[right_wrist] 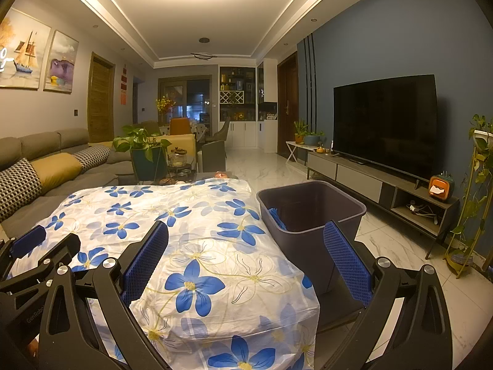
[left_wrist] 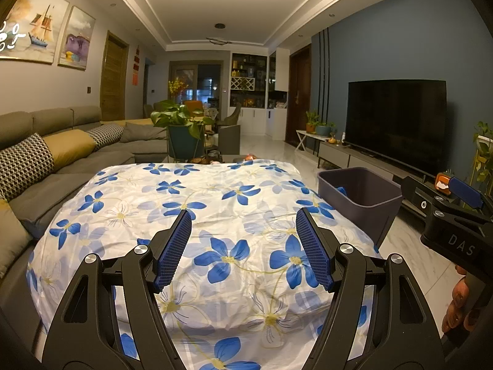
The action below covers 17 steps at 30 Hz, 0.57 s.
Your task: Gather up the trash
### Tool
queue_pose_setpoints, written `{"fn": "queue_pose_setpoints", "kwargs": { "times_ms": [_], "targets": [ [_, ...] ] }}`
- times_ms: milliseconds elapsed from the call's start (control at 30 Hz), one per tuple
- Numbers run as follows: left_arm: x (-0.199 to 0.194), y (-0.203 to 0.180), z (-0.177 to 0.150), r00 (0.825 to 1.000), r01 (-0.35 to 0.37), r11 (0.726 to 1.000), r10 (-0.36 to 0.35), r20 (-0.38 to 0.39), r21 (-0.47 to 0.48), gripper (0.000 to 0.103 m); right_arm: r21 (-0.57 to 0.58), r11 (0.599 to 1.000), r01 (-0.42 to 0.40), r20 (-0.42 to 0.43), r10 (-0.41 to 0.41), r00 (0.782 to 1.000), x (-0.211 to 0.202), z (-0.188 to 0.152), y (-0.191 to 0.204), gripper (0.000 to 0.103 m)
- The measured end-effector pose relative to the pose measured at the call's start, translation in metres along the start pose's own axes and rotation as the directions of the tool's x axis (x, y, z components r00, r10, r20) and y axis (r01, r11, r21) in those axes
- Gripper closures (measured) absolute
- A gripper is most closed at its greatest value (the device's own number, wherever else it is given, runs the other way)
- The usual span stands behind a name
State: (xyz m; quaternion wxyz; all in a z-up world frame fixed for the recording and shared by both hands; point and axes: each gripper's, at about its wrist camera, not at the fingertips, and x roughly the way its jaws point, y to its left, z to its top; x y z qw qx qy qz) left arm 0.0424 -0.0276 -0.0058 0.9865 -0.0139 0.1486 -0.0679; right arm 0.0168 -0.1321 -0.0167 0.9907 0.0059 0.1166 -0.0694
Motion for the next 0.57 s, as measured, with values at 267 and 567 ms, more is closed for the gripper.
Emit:
{"fn": "queue_pose_setpoints", "kwargs": {
  "times_ms": [267,567],
  "targets": [
    [-0.0016,-0.0010,-0.0001,1.000,-0.003,1.000,0.003,0.008,0.008,0.031,0.002,1.000,0.000,0.000,0.000,1.000,-0.0004,0.0001,0.0000,0.006],
    [-0.0054,0.0037,0.0028,1.000,-0.017,1.000,0.017,0.005,-0.009,0.011,0.005,1.000,0.002,0.003,-0.002,1.000,-0.0017,0.0002,0.0006,0.006]
  ]
}}
